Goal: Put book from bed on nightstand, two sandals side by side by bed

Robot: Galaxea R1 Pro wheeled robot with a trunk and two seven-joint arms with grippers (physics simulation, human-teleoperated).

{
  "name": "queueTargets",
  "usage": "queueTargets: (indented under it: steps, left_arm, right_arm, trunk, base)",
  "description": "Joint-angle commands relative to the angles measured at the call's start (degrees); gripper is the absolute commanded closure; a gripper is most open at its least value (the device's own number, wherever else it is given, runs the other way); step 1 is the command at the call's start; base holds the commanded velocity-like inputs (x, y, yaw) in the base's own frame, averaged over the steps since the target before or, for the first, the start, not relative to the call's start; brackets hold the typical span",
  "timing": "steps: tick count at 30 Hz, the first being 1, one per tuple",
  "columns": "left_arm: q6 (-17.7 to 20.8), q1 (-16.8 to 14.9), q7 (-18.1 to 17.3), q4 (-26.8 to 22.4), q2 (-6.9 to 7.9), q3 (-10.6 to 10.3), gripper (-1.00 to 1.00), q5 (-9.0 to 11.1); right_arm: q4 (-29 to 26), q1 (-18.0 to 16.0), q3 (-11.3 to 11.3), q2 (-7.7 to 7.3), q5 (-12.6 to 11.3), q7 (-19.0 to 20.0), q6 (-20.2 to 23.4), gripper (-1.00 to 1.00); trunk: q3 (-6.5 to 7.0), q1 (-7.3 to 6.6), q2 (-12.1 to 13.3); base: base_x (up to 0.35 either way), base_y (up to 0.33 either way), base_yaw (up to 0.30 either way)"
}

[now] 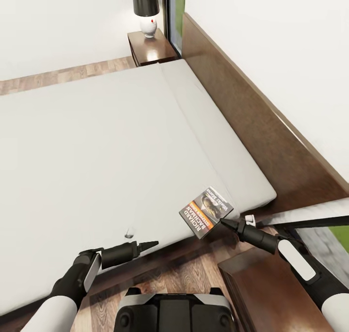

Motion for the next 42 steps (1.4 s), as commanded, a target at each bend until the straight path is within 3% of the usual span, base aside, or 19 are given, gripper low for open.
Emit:
queueTargets:
  steps: [1,33,42]
  left_arm:
    - [0.5,0.0,-0.1,0.0,0.0,0.0,-1.0,0.1]
    - [0.5,0.0,-0.2,0.1,0.0,0.1,-1.0,0.2]
    - [0.5,0.0,-0.1,0.9,0.07,0.2,-1.0,0.2]
  right_arm:
    - [0.0,0.0,0.1,-0.07,-0.4,0.0,0.3,1.0]
    - [0.1,0.0,0.2,-0.03,-0.4,-0.1,0.2,1.0]
    - [0.2,0.0,0.2,-0.03,-0.4,-0.1,0.2,1.0]
  trunk:
    - [0.03,0.03,-0.1]
    - [3.0,0.03,-0.1]
    - [3.84,0.03,-0.1]
  base:
    - [0.0,0.0,0.0]
    - [-0.014,0.028,0.0]
    - [-0.223,0.0,0.0]
